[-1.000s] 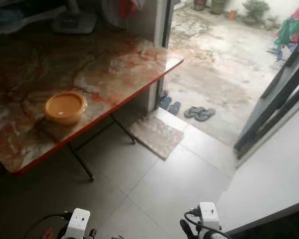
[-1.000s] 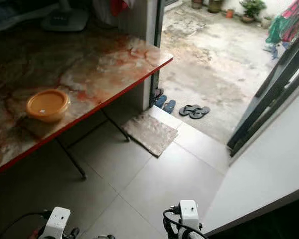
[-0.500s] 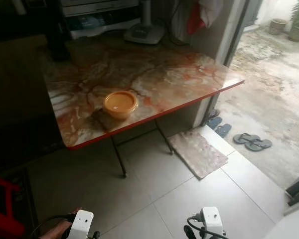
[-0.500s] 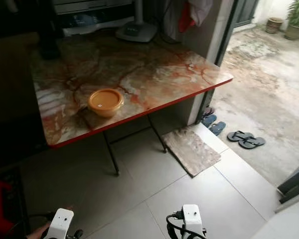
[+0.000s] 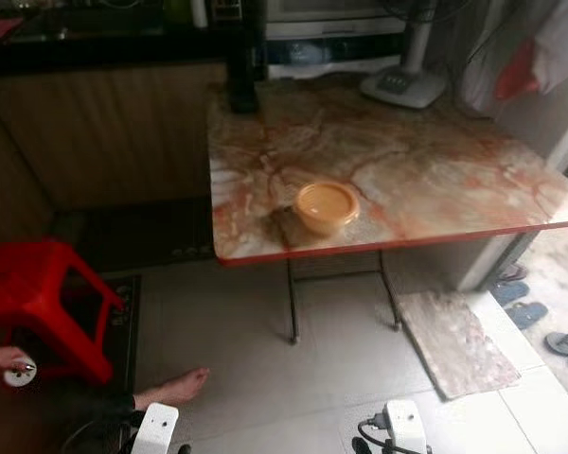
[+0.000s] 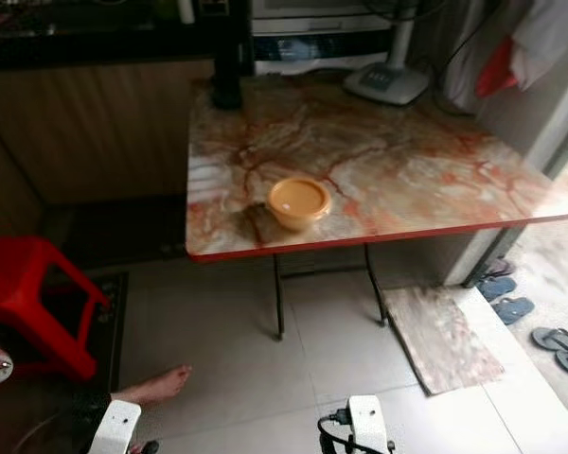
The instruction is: Restocking fridge
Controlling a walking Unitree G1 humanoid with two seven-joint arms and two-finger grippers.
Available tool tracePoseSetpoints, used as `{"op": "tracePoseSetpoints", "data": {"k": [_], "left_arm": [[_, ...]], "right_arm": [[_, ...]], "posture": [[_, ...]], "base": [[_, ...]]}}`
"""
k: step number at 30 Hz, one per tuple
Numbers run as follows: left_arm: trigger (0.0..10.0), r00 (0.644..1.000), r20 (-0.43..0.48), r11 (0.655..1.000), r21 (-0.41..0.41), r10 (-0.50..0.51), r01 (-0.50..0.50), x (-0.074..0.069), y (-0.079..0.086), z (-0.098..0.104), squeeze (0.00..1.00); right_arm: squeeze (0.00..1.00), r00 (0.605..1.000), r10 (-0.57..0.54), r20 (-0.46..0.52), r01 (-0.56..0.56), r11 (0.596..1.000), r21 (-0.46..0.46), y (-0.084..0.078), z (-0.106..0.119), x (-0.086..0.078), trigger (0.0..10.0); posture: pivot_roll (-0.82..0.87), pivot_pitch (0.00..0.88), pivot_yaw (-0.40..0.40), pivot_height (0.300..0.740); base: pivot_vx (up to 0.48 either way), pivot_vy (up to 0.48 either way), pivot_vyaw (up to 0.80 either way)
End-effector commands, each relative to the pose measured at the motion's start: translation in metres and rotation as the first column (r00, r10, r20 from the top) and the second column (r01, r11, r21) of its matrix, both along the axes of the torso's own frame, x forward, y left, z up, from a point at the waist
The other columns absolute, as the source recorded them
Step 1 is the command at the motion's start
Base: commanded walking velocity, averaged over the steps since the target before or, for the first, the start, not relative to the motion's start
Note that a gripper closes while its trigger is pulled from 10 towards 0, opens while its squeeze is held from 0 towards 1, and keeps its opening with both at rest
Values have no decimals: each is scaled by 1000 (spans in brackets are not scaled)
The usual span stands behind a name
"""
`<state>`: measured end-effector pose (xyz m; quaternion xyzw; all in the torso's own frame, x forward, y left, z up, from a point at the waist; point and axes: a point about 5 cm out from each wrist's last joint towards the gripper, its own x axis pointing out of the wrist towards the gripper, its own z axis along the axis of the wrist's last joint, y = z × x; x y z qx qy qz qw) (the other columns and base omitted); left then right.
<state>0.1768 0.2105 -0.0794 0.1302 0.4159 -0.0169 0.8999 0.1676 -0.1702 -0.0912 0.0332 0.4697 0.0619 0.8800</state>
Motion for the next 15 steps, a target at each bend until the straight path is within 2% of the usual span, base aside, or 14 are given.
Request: {"op": "tracePoseSetpoints", "data": {"k": [1,15], "left_arm": [[10000,1000,-11,1000,4,2,-2,-2,3,0,0],[10000,1000,-2,1000,-13,4,-4,0,2,1,0]], "right_arm": [[0,1000,9,10,-9,1000,11,6,1,4,10000],[0,1000,16,11,-16,1000,10,7,2,5,10000]], "posture": [[74,16,-70,740],[75,33,-71,740]], "base": [[0,0,800],[0,0,800]]}}
